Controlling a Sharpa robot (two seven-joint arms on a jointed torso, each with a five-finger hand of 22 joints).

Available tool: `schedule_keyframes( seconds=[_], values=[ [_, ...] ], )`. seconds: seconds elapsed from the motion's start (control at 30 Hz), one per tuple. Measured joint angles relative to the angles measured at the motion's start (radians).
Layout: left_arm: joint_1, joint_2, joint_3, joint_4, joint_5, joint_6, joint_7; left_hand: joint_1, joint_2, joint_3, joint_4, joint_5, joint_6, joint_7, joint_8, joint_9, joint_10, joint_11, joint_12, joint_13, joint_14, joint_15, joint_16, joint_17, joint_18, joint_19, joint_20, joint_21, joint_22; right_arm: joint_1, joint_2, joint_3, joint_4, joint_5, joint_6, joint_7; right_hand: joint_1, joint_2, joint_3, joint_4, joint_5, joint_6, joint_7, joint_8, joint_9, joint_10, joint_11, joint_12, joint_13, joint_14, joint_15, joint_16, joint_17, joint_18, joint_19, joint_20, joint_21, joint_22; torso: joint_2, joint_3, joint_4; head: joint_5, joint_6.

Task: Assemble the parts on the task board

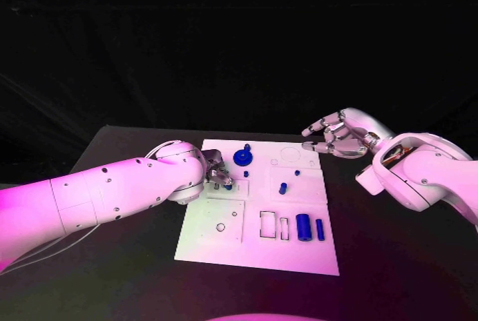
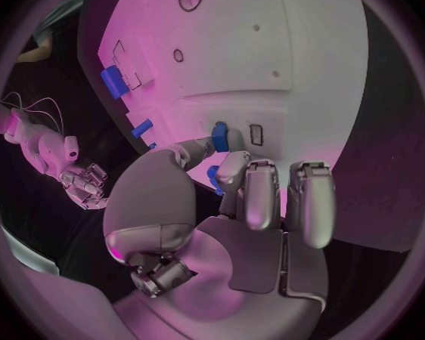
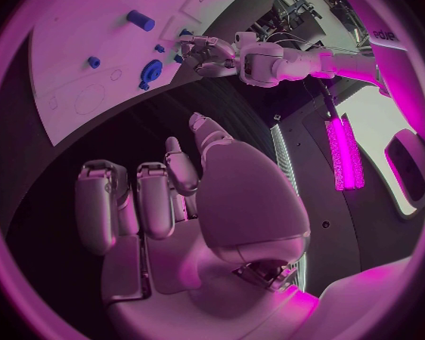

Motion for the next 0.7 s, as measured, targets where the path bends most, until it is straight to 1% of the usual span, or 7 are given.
schedule_keyframes(
  seconds=[0.07,0.17,0.3,0.33,0.4,0.5,0.7],
  values=[
    [0.0,0.0,0.0,-0.001,0.001,0.001,0.0,-0.001,-0.001,-0.003,-0.003,0.0,0.0,0.0,0.0,0.0,0.0,0.0,0.004,0.002,0.0,0.0,0.0,0.0,0.0,0.003,-0.003,0.0,0.0,0.0,0.0,0.0,0.0,0.0,0.0,0.0,-0.002,0.002,0.0,0.0,0.0,0.0,0.0,0.004,-0.001,0.0,0.0,0.0,0.0,0.0,0.0,0.0,0.0,0.0,0.0,0.0,0.0,0.0,0.0,-0.0001,0.0,0.0,0.0],
    [0.001,0.001,0.0,-0.002,0.003,0.003,0.0,-0.001,-0.001,-0.018,0.007,0.0,0.0,0.0,0.0,0.0,0.0,0.0,0.004,0.003,0.0,0.0,0.0,0.0,0.0,0.003,-0.003,0.0,0.0,0.0,0.0,0.0,0.0,0.0,0.0,0.0,-0.003,0.003,0.0,0.0,0.0,0.0,0.0,0.004,-0.001,0.0,0.0,0.0,0.0,0.0,0.0,0.0,0.0,0.0,0.0,0.0,0.0,0.0,0.0,-0.0002,0.0,0.0,-0.001],
    [0.001,0.001,0.0,-0.003,0.004,0.005,0.0,-0.004,-0.004,-0.028,0.012,0.0,0.007,-0.007,0.0,0.0,0.002,-0.002,0.006,0.005,0.0,0.0,0.0,0.0,0.0,0.003,-0.003,0.0,0.0,0.0,-0.001,0.0,-0.001,0.001,0.0,0.0,-0.009,0.001,0.0,0.0,0.0,0.0,0.0,0.004,-0.001,0.0,0.0,0.0,0.0,0.0,0.0,0.0,0.0,0.0,0.0,0.0,0.0,0.0,0.0,-0.0003,0.0,0.0,-0.002],
    [0.001,0.001,0.0,-0.004,0.005,0.006,0.0,-0.005,-0.005,-0.034,0.014,0.0,0.009,-0.005,0.0,0.0,0.002,-0.002,0.008,0.005,0.0,0.0,0.0,0.0,0.0,0.0,-0.005,0.001,0.0,0.0,-0.001,0.0,-0.001,0.001,0.0,0.0,-0.009,0.001,0.0,0.0,0.0,0.0,0.0,0.004,-0.001,0.0,0.0,0.0,0.0,0.0,0.0,0.0,0.0,0.0,0.0,0.0,0.0,0.0,0.0,-0.0003,0.0003,0.0,-0.003],
    [0.001,0.001,0.001,-0.005,0.005,0.006,0.0,-0.005,-0.005,-0.046,0.021,0.0,0.02,-0.012,0.0,0.0,0.002,-0.002,0.008,0.007,0.003,-0.003,0.0,0.0,0.0,-0.001,-0.006,0.004,0.0,0.0,-0.001,0.0,-0.001,0.001,0.0,0.0,-0.009,0.001,-0.002,0.002,0.0,-0.004,-0.004,0.004,-0.001,0.0,0.0,0.0,0.0,0.0,0.0,0.0,0.001,0.0,0.0,0.0,-0.004,0.0,0.0,-0.0004,0.0006,-0.001,-0.003],
    [0.001,0.001,0.0,-0.006,0.005,0.007,0.001,-0.012,0.002,-0.089,0.036,0.0,0.029,-0.018,-0.003,-0.001,0.002,-0.002,0.012,0.01,0.003,-0.003,0.0,0.0,0.0,-0.001,-0.006,0.004,0.0,0.0,-0.001,0.0,-0.001,0.001,0.0,0.0,-0.009,0.001,-0.003,0.003,0.0,-0.004,-0.004,0.004,-0.002,0.0,0.0,0.0,-0.002,0.0,0.0,0.0,0.001,0.0,0.0,0.0,-0.004,0.0,0.0,-0.0007,0.0011,-0.001,-0.004],
    [0.001,0.0,0.0,-0.008,0.005,0.007,0.001,-0.011,0.002,-0.159,0.066,0.001,0.038,-0.023,-0.003,0.001,0.002,-0.002,0.016,0.013,0.003,-0.003,-0.004,0.0,0.0,-0.001,-0.006,0.004,0.0,0.0,-0.001,0.0,-0.002,0.001,0.0,0.0,-0.013,-0.003,-0.006,0.006,0.0,-0.007,0.0,0.004,-0.002,-0.001,-0.001,0.0,-0.002,0.0,0.0,-0.004,0.001,0.0,0.0,0.0,-0.004,0.0,0.0,-0.001,0.0009,0.0,-0.005]
  ],
)
